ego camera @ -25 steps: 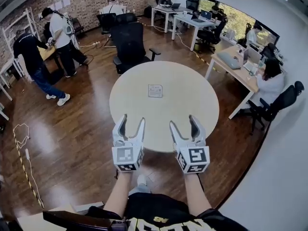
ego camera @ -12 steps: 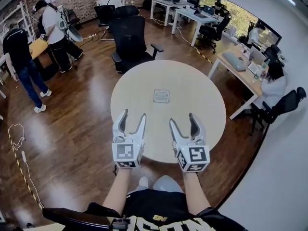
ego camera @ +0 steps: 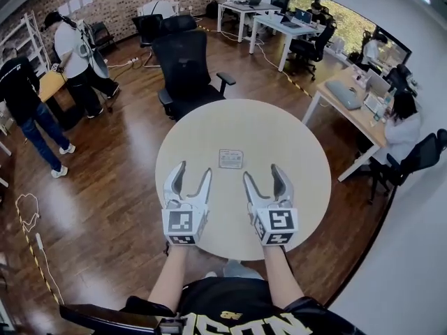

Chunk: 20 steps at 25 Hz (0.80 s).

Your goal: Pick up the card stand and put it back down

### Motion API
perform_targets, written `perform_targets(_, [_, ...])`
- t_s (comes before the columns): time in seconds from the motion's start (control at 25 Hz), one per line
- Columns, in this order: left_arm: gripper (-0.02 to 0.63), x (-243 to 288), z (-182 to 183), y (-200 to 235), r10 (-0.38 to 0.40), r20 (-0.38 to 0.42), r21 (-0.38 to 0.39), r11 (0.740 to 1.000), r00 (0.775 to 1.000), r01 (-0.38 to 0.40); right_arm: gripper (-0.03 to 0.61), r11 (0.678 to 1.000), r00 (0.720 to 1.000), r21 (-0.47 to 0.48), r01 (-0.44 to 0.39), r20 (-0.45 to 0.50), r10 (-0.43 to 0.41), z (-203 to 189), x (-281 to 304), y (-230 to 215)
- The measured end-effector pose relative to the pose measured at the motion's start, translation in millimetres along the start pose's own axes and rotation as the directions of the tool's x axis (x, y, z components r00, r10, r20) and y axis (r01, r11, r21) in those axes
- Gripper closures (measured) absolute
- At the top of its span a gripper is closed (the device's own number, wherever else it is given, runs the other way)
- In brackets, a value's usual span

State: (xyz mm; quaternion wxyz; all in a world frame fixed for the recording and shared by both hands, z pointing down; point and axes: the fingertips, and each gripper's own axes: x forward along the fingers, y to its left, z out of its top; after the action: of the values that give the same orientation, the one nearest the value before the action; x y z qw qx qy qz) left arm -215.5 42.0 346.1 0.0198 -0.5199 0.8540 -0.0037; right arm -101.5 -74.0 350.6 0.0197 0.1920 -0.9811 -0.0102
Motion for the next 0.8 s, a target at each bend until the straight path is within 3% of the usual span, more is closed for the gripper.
perform_targets(0.2, [0.342,51,-12,-13,-0.036,-0.010,0.043,0.998,0.999,0.036,0.268,1.000,1.000,0.030,0.009,0.020,-0.010,-5,30,-43])
perform_targets(0.56, [0.342,106,-70,-28,-0.068,-0.152,0.010,0.998,0.986,0.070,0.270,0.995,0.996,0.101,-0.029,-0.086,0.037,-64,73,-77])
perform_targets(0.8, [0.342,124,-141,-20,-0.131,-0.280,-0.034,0.991,0.951,0.127,0.268,0.993,0.983,0.118,-0.029,-0.177,0.050,-114,101,-71])
